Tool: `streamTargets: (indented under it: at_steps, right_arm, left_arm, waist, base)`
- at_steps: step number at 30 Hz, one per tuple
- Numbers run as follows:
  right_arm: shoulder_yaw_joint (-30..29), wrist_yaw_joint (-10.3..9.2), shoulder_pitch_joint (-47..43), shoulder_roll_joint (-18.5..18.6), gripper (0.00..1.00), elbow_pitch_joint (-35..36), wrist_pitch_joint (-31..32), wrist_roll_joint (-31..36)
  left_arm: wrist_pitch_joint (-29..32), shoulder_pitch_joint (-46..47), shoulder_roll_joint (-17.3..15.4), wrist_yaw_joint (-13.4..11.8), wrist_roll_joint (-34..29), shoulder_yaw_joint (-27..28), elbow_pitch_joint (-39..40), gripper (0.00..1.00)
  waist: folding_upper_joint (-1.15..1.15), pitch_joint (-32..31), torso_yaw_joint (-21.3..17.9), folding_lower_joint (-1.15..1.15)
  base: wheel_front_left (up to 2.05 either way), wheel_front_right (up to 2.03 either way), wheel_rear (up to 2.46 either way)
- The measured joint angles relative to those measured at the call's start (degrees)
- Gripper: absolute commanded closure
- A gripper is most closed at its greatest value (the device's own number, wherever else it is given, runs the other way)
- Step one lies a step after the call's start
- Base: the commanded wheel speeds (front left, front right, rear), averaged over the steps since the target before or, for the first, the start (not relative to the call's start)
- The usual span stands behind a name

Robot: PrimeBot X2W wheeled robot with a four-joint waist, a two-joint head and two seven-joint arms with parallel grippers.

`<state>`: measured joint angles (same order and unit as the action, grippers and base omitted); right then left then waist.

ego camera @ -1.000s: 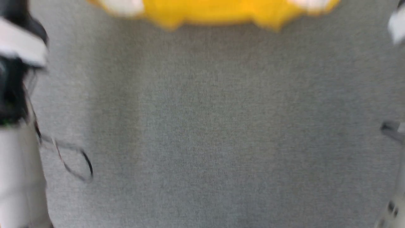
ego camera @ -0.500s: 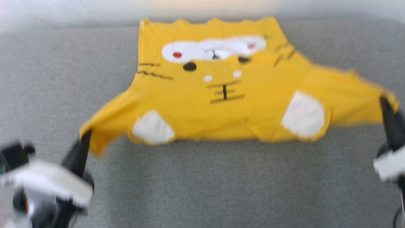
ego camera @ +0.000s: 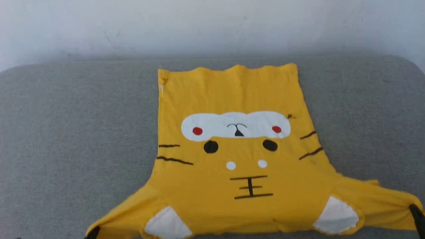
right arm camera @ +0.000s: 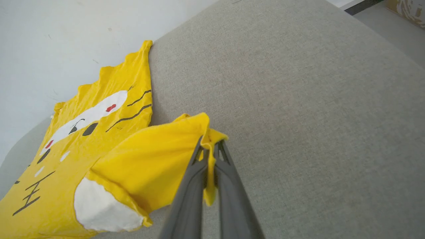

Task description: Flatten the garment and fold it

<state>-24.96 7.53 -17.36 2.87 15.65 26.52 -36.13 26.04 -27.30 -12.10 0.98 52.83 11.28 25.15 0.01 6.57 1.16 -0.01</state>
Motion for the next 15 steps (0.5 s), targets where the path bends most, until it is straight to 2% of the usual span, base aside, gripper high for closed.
streamTargets:
  at_steps: [7,13,15]
  right_arm:
    - [-0.7,0.00,-5.9,0.0,1.00,0.0,1.3,-2.1]
    - [0.8,-0.01,-5.2,0.0,1.00,-1.6,1.2,1.0]
    - [2.1,-0.01,-4.2,0.0,0.96,-3.1,1.2,1.5]
  left_arm:
    - [0.6,-4.2,0.3,0.0,1.5,1.1,2.6,1.00]
    - [0.2,-1.8,0.5,0.5,0.5,-1.4,1.4,1.00]
    - [0.2,0.2,0.6,0.6,0.0,-2.7,0.5,1.00]
  waist:
    - [-0.01,-0.9,1.3,0.01]
    - [-0.01,0.2,1.8,0.01]
    - [-0.01,0.6,1.9,0.02]
  base:
    - [0.00,0.00,0.00]
    - [0.00,0.00,0.00]
    - [0.00,0.00,0.00]
